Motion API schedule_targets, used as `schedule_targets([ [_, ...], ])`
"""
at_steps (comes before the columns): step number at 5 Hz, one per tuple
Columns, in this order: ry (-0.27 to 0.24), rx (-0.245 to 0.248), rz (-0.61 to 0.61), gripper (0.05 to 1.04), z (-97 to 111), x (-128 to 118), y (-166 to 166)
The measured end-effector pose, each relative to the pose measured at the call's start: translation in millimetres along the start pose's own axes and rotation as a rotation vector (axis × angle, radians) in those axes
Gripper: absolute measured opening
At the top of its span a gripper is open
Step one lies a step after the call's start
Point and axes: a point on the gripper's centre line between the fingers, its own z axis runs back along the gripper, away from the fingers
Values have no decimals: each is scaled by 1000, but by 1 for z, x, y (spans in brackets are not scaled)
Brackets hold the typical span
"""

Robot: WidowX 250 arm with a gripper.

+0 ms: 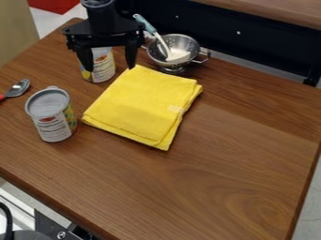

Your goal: Move the yellow cloth to the bottom right corner of the table

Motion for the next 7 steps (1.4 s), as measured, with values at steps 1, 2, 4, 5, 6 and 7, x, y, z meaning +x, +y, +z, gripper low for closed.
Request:
schedule_targets([
  [1,31,9,-6,998,-9,-5,0],
  [2,54,22,-50,998,-25,-4,-1],
  [4,-48,8,-49,686,-43,14,-10],
  [5,-60,25,-9,397,-58,19,-15],
  [6,-35,20,-36,174,-68,24,-22],
  [7,9,18,-63,58,-86,19,-26],
])
